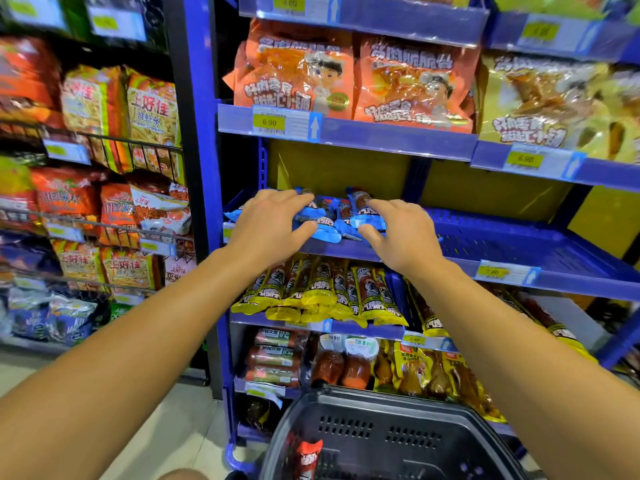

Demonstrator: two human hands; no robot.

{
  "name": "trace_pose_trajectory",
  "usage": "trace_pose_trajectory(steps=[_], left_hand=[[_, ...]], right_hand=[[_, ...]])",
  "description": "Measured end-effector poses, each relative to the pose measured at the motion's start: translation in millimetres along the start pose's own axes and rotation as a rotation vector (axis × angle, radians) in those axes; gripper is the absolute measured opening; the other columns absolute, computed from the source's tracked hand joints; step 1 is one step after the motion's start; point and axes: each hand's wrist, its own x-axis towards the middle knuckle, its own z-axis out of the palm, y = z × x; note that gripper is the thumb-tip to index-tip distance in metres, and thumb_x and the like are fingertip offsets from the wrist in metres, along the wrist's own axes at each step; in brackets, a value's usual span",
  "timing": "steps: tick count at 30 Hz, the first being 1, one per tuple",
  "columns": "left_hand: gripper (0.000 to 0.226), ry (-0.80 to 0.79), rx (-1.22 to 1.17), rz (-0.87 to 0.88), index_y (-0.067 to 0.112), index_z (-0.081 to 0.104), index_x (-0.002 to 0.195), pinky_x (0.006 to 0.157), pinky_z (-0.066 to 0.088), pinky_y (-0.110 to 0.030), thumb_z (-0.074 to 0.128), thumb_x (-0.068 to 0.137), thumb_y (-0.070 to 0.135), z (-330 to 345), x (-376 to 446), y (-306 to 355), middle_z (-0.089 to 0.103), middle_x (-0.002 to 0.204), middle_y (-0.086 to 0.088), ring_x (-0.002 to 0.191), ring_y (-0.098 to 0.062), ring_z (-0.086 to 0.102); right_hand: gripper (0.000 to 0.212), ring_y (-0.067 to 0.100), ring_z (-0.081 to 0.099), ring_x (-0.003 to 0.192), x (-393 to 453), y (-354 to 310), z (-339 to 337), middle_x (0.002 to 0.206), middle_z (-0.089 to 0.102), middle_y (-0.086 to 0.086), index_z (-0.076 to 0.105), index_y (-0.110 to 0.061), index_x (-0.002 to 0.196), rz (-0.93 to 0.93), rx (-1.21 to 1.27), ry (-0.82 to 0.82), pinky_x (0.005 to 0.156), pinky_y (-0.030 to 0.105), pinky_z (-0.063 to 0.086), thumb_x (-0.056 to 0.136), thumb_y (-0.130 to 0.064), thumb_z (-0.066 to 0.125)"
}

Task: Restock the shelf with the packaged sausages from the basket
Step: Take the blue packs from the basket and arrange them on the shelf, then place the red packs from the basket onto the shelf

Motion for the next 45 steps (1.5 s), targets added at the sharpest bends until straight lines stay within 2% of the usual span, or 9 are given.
trace_pose_trajectory(steps=[6, 11, 15, 22, 27, 31, 34, 39, 45], left_hand=[[0.059, 0.043, 0.012, 0.046, 0.023, 0.045, 0.143, 0.113, 0.029, -0.044, 0.054, 0.091, 0.049, -7.7, -11.0, 13.6, 0.046, 0.147, -0.005, 0.135, -0.027, 0.036], [0.067, 0.085, 0.003, 0.091, 0.02, 0.052, 0.138, 0.113, 0.029, -0.049, 0.04, 0.083, 0.057, -0.4, -46.4, 46.8, 0.051, 0.143, -0.01, 0.135, -0.033, 0.04], [0.064, 0.06, -0.079, 0.142, 0.019, 0.054, 0.136, 0.11, 0.032, -0.056, 0.044, 0.083, 0.054, 21.1, -87.0, 77.5, 0.051, 0.143, -0.01, 0.136, -0.034, 0.039], [0.063, -0.133, -0.135, 0.202, 0.017, 0.055, 0.134, 0.11, 0.034, -0.055, 0.046, 0.084, 0.052, 107.7, -155.8, 112.4, 0.051, 0.142, -0.013, 0.134, -0.038, 0.04], [0.07, -0.393, -0.171, 0.149, 0.022, 0.048, 0.141, 0.115, 0.027, -0.051, 0.034, 0.084, 0.06, 182.2, -215.3, 130.0, 0.043, 0.149, -0.008, 0.141, -0.033, 0.032], [0.068, -0.599, -0.154, 0.129, 0.026, 0.034, 0.149, 0.119, 0.019, -0.047, 0.041, 0.09, 0.059, 238.9, -267.7, 127.8, 0.03, 0.157, -0.003, 0.146, -0.027, 0.02], [0.067, -0.728, -0.131, 0.095, 0.027, 0.028, 0.151, 0.121, 0.012, -0.042, 0.044, 0.093, 0.057, 280.6, -298.1, 116.1, 0.025, 0.159, -0.002, 0.147, -0.026, 0.016], [0.065, -0.774, -0.135, 0.089, 0.014, 0.053, 0.133, 0.099, 0.046, -0.045, 0.046, 0.085, 0.058, 334.6, -330.4, 91.2, 0.062, 0.123, -0.017, 0.112, -0.039, 0.058], [0.064, -0.942, -0.199, -0.042, 0.015, 0.057, 0.129, 0.098, 0.047, -0.043, 0.055, 0.075, 0.05, 400.6, -348.3, 72.5, 0.063, 0.123, -0.015, 0.109, -0.036, 0.061]], right_hand=[[0.061, 0.031, 0.046, 0.13, -13.1, 4.6, -4.9, 0.138, 0.056, 0.005, 0.048, -0.018, 0.144, -0.047, 0.035, 0.058, 0.11, 0.048, 0.034, 0.093, -0.052, 0.051], [0.074, 0.036, 0.042, 0.135, -62.9, 9.3, -2.9, 0.142, 0.052, 0.009, 0.05, -0.015, 0.142, -0.101, 0.047, 0.06, 0.11, 0.055, 0.032, 0.083, -0.059, 0.043], [0.071, 0.036, 0.035, 0.141, -124.2, 16.9, 4.9, 0.148, 0.046, 0.009, 0.047, -0.016, 0.145, -0.1, 0.076, 0.02, 0.113, 0.056, 0.03, 0.085, -0.054, 0.05], [0.079, 0.039, 0.039, 0.139, -224.7, 57.7, 57.6, 0.147, 0.049, 0.01, 0.047, -0.016, 0.145, -0.025, 0.048, -0.19, 0.112, 0.057, 0.033, 0.082, -0.062, 0.036], [0.083, 0.033, 0.024, 0.147, -293.4, 91.8, 103.1, 0.156, 0.036, 0.005, 0.034, -0.021, 0.153, 0.081, 0.045, -0.39, 0.117, 0.053, 0.02, 0.083, -0.066, 0.032], [0.08, 0.028, 0.009, 0.151, -345.1, 118.5, 142.0, 0.163, 0.019, 0.001, 0.016, -0.026, 0.157, 0.167, 0.033, -0.577, 0.12, 0.049, 0.008, 0.091, -0.063, 0.042], [0.084, 0.03, 0.008, 0.151, -372.4, 136.7, 171.8, 0.164, 0.017, 0.003, 0.011, -0.026, 0.158, 0.209, 0.02, -0.698, 0.121, 0.05, 0.01, 0.088, -0.064, 0.036], [0.088, 0.03, 0.008, 0.151, -393.3, 154.6, 226.6, 0.164, 0.013, 0.003, 0.006, -0.024, 0.158, 0.297, 0.029, -0.852, 0.12, 0.048, 0.011, 0.09, -0.06, 0.05], [0.091, 0.034, 0.029, 0.143, -403.6, 169.0, 304.8, 0.157, 0.031, 0.009, 0.017, -0.019, 0.155, 0.408, 0.101, -0.987, 0.117, 0.044, 0.026, 0.084, -0.058, 0.057]])
